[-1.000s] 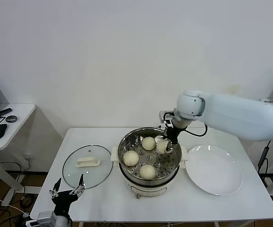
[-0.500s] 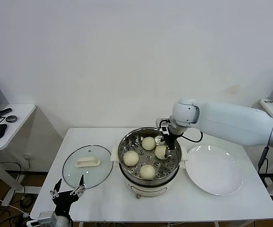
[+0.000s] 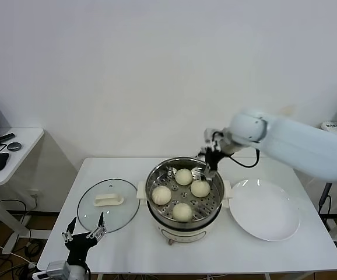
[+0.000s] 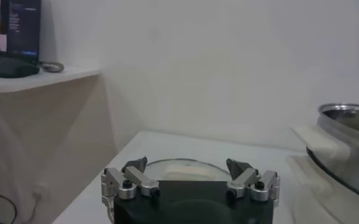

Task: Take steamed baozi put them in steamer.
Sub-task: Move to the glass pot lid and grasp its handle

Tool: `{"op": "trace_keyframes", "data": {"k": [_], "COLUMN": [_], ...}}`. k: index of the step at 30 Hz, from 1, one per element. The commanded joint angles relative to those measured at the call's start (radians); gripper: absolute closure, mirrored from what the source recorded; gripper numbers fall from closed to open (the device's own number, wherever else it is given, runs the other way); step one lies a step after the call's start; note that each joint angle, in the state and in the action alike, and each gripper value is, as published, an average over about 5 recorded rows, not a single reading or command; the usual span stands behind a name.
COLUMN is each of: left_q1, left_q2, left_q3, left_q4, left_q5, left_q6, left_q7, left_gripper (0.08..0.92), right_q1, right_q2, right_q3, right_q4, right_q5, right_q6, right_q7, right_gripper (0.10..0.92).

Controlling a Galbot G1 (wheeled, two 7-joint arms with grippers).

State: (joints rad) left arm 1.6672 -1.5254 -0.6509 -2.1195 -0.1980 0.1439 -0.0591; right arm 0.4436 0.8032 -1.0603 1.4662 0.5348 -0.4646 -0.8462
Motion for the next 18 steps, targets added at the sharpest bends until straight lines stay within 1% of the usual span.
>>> {"op": "trace_keyframes", "data": {"k": [1,4,6,8,10,13,15,18], "left_q1": [-0.003,-0.007,-0.015,-0.032,-0.054,-0.092,-0.126,-0.192], "left_q2": [-0.019,-0.021,-0.018,-0.013,-0.008,0.013,0.035,0.062], "left_q3": [0.002,0.007,0.008,0.005,-0.005,-0.018,-0.022,-0.035], "left_q4": [-0.015,-0.028,-0.027,-0.011,0.011,0.052,0.087,0.154], "left_q5": [0.016,0.040,0.070,0.104,0.155,0.278,0.398,0.621], "left_q6": [-0.047,-0.065,-0.079,-0.097,-0.101,-0.096,-0.112,-0.142], "left_q7": [0.002,-0.021,-0.034,-0.046,-0.042,-0.018,-0.011,-0.005], "left_gripper": [0.177,0.177,0.177,0.177,0.177,0.177,0.177,0.177], "right_q1": [-0.533,-0.874,-1.051,-1.222,-1.366,-1.527,-1.619,-1.732], "right_q2": [-0.129,-0.043,0.013,0.064,0.122,0.253,0.346,0.439], "right_q3": [0.920,1.392,1.599,1.736,1.837,1.943,1.977,1.993], "right_q4": [0.039,0.100,0.140,0.181,0.226,0.296,0.332,0.351], "right_q5": [0.186,0.153,0.131,0.098,0.071,0.062,0.074,0.052], "right_q6": [0.133,0.137,0.164,0.212,0.250,0.283,0.306,0.353], "right_q7": [0.491,0.606,0.660,0.687,0.694,0.700,0.722,0.741], "right_gripper": [0.203,0.203,0.203,0.203,0.203,0.203,0.203,0.203]}}
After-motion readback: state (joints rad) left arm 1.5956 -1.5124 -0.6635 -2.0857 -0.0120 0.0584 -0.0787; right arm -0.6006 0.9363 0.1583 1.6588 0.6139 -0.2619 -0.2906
